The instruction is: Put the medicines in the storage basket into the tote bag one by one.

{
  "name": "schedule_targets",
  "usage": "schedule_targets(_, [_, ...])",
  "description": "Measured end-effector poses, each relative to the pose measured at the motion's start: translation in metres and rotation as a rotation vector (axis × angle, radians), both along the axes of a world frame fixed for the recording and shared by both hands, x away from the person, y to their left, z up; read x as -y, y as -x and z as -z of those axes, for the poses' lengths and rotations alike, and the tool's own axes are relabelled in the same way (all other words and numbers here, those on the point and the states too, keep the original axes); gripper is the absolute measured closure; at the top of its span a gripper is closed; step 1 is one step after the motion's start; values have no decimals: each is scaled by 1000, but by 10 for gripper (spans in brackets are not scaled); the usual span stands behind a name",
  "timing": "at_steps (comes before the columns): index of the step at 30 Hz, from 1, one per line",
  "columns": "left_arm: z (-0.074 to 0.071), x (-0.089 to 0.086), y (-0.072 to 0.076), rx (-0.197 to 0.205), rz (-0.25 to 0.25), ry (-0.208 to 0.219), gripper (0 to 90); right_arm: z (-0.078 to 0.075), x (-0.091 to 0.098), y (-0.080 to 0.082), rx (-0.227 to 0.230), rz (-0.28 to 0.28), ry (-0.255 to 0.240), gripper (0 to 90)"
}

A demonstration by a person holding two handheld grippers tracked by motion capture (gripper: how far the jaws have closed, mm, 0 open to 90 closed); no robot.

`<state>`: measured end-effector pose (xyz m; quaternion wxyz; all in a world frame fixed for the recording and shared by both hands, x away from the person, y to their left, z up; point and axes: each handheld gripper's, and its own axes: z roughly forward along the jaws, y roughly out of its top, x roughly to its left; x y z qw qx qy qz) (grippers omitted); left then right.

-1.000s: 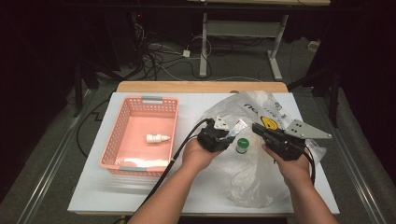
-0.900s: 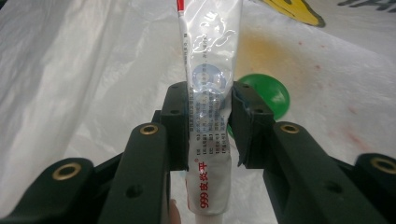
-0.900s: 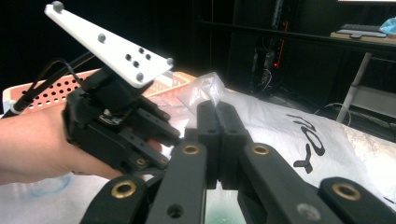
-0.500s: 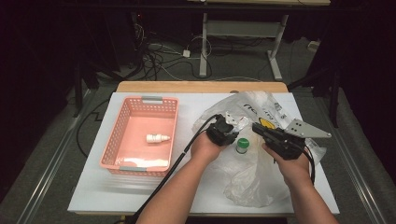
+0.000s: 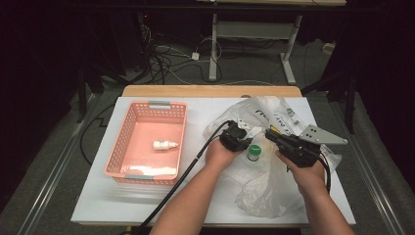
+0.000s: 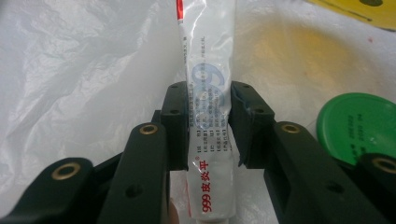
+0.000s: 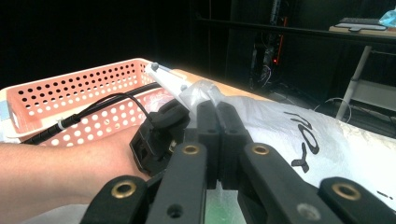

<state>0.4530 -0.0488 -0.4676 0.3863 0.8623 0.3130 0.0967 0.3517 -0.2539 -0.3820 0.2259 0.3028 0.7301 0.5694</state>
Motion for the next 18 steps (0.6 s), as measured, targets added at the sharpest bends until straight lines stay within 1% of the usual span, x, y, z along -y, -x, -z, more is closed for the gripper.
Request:
schedule_targets(1, [-1, -1, 0, -4, -3, 3, 632, 0, 0, 0, -2, 0, -1, 900])
schedule_targets(4, [-6, -3, 4, -1, -14, 7, 594, 0, 0, 1, -1, 4, 0, 900])
schedule_targets(6, [-10, -7, 9, 5, -17, 24, 592, -1, 0, 1, 0, 3, -1, 900])
schedule_targets(7, [-12, -9, 11, 7, -19, 29, 578, -1, 0, 1, 0, -2, 0, 900])
schedule_targets(11, [-16, -17, 23, 13, -24, 41, 576, 0, 0, 1, 2, -4, 9, 900])
schedule_targets(13, [-17, -22, 30, 5, -21, 62, 560, -1, -1, 1, 2, -3, 9, 900])
schedule_targets(14, [-17, -24, 34, 0, -18, 64, 552, -1, -1, 2, 2, -4, 9, 900])
schedule_targets(15, [-18, -26, 37, 4, -10, 60, 552, -1, -1, 1, 5, -5, 9, 900])
schedule_targets(18, [-18, -33, 48, -10, -4, 86, 552, 0, -1, 2, 2, -5, 13, 900])
